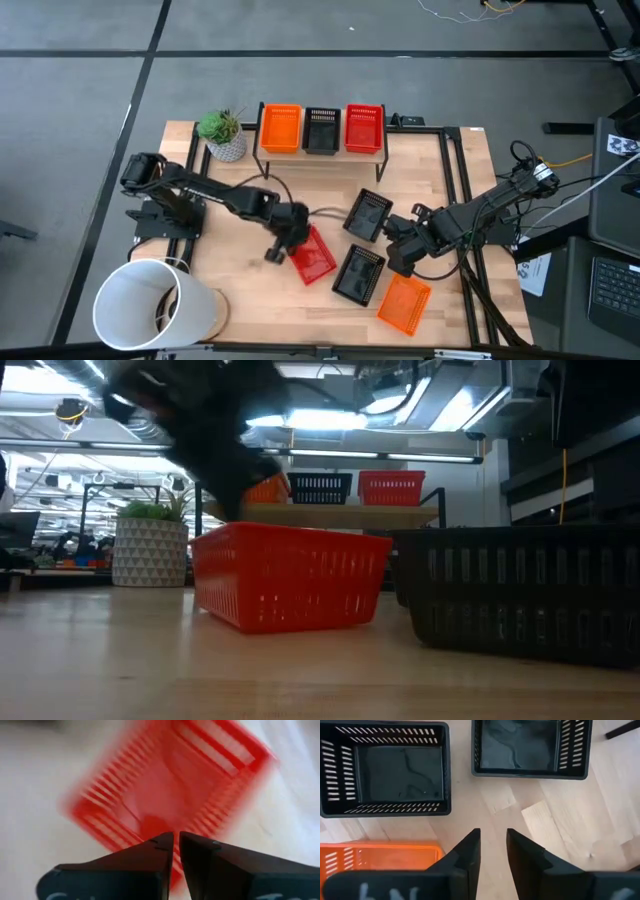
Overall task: Stack baskets on shelf by color
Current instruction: Stack the red bin on top of the red bin on the shelf
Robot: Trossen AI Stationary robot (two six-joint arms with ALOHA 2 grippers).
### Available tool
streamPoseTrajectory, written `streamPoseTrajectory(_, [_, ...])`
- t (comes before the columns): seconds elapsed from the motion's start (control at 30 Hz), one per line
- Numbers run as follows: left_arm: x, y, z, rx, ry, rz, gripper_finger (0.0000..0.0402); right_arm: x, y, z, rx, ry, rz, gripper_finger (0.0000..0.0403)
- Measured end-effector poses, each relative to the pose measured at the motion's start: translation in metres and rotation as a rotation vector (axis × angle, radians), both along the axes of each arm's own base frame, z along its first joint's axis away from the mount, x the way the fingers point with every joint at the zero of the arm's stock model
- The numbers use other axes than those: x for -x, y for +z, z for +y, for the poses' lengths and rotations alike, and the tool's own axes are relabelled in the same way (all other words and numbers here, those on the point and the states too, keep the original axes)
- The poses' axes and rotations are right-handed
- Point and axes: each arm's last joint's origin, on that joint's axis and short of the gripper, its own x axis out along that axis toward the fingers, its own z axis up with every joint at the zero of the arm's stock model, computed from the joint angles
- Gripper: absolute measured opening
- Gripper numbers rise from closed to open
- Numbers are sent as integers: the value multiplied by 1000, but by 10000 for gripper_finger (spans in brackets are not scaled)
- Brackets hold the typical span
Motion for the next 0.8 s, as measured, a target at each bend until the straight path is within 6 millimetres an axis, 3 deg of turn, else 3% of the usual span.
streamPoseTrajectory(0.17, [18,-3,-30,53,-44,174,12,0,0,0,5,19,3,94])
streamPoseTrajectory(0.33, [18,-32,-41,-84,-27,222,2,0,0,0,5,25,5,94])
streamPoseTrajectory(0.43, [10,-40,-35,-205,-28,177,1,0,0,0,6,25,4,94])
streamPoseTrajectory(0.6, [-8,-36,-9,-363,13,32,1,-1,0,0,10,20,-7,94])
streamPoseTrajectory(0.8, [-11,-37,21,-280,144,69,3,-7,1,2,16,-7,-89,94])
